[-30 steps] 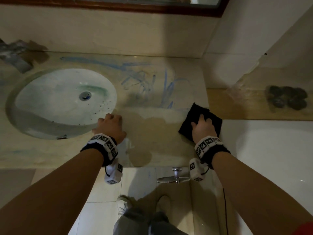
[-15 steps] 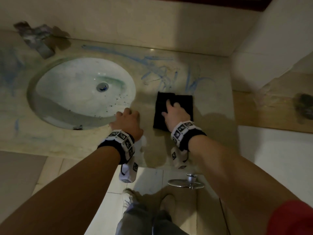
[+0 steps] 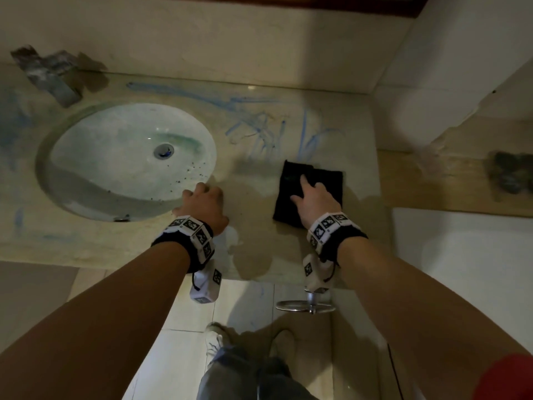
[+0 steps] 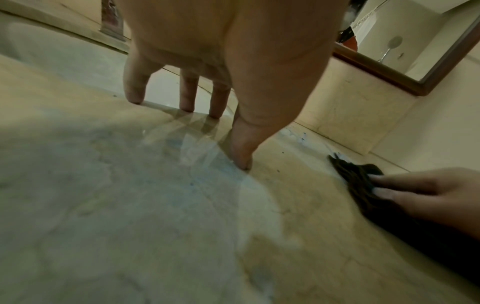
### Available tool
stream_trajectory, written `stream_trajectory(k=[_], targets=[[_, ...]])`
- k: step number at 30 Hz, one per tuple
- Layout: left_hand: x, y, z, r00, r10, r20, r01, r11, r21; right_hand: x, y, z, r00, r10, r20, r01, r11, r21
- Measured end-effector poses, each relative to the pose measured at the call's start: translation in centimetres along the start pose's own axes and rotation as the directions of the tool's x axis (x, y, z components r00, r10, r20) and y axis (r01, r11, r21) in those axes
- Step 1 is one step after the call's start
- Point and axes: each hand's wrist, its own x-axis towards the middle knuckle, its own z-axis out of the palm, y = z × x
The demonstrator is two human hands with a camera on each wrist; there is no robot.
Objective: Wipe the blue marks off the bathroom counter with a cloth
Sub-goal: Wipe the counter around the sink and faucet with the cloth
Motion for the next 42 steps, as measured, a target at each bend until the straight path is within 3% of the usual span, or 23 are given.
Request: stream_trajectory(k=[6, 11, 15, 23, 31, 37, 42], targets=[[-0.2, -0.1, -0.2, 1.000, 0.026, 0.013, -0.026, 0.999, 0.020, -1.4, 6.1, -1.2, 0.991, 0.132, -0.008, -0.131, 0.990, 0.041], [-0.4, -0.3, -0.4, 1.000, 0.023, 0.003, -0.023, 0.999, 0.030, -1.4, 6.9, -1.7, 0.991, 0.123, 0.055, -0.123, 0.992, -0.001], [-0.1, -1.0, -0.2, 0.999, 0.044, -0.014, -0.043, 0.998, 0.039, -1.1, 4.5, -1.2, 0.993, 0.102, 0.051, -0.100, 0.994, -0.044], [0.1, -1.5, -0.1, 0.995, 0.099, -0.025, -0.099, 0.995, 0.010, 0.5, -5.6, 1.0, 0.995, -0.090, 0.032, 0.093, 0.988, -0.126], [0.9, -3.5, 1.0, 0.989, 0.083, -0.119, -0.094, 0.991, -0.092, 2.6, -14.5, 2.6, 0.958, -0.279, 0.062, 0.285, 0.940, -0.189], [0.9, -3.1, 0.7, 0.990, 0.071, -0.123, -0.081, 0.993, -0.082, 2.7, -14.4, 2.3, 0.964, -0.254, 0.077, 0.264, 0.951, -0.161], [0.5, -2.6, 0.3, 0.993, 0.061, -0.098, -0.067, 0.996, -0.051, 1.0, -9.9, 1.6, 0.976, -0.208, 0.057, 0.214, 0.969, -0.124]])
